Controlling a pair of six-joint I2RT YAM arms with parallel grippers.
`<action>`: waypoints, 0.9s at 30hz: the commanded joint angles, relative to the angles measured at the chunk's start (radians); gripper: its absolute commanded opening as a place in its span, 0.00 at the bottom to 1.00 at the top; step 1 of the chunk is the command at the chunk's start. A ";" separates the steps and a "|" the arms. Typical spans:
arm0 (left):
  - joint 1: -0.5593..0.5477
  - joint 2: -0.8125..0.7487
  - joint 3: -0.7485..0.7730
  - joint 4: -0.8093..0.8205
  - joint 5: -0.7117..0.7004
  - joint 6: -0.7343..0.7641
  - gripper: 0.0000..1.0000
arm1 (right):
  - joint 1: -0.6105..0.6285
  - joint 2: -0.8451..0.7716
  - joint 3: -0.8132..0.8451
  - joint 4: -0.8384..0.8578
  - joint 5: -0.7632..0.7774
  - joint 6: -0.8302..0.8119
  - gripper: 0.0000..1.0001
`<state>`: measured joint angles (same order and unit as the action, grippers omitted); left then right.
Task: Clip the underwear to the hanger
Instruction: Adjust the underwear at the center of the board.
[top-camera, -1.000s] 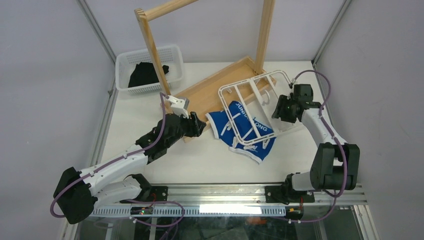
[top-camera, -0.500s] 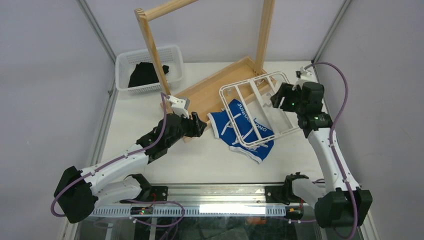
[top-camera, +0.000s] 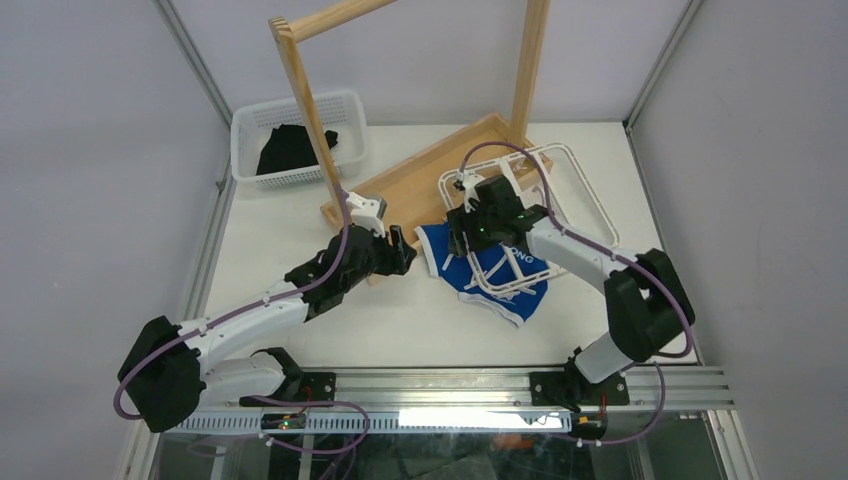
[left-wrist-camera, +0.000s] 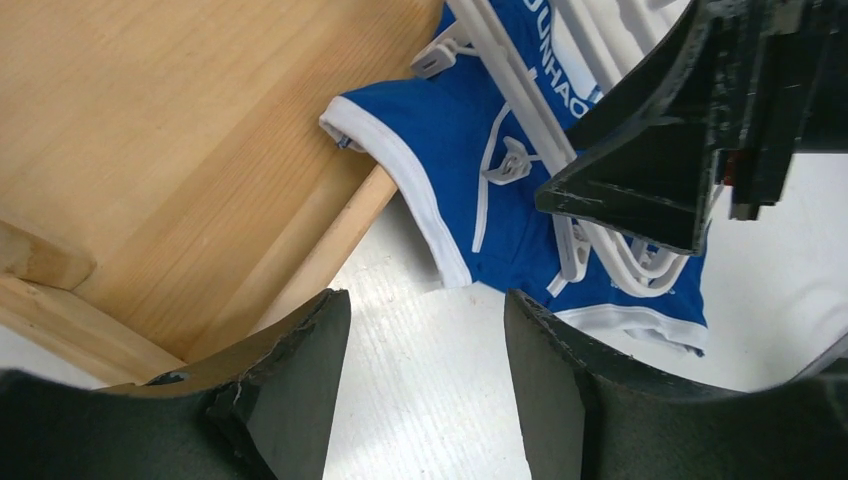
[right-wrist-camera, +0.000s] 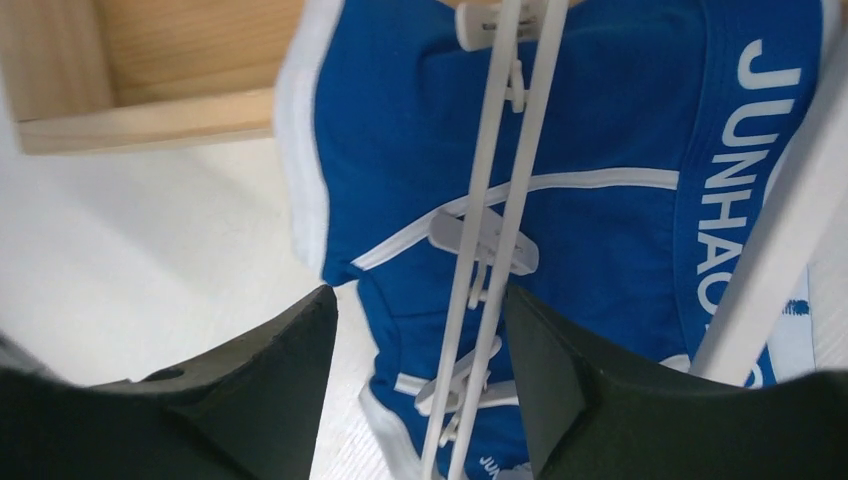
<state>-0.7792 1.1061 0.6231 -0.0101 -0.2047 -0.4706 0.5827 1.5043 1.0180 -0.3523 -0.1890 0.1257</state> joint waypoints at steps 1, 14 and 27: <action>0.000 0.040 0.034 0.027 -0.026 -0.054 0.59 | 0.016 0.060 0.061 0.097 0.086 -0.023 0.65; -0.038 0.242 0.059 0.168 -0.023 -0.150 0.61 | 0.024 0.171 0.087 0.195 0.200 -0.042 0.28; -0.090 0.477 0.139 0.203 -0.081 -0.217 0.62 | 0.006 -0.021 0.071 0.126 0.137 -0.082 0.00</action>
<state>-0.8642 1.5631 0.7231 0.1356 -0.2386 -0.6453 0.5983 1.5833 1.0622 -0.2749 -0.0235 0.0891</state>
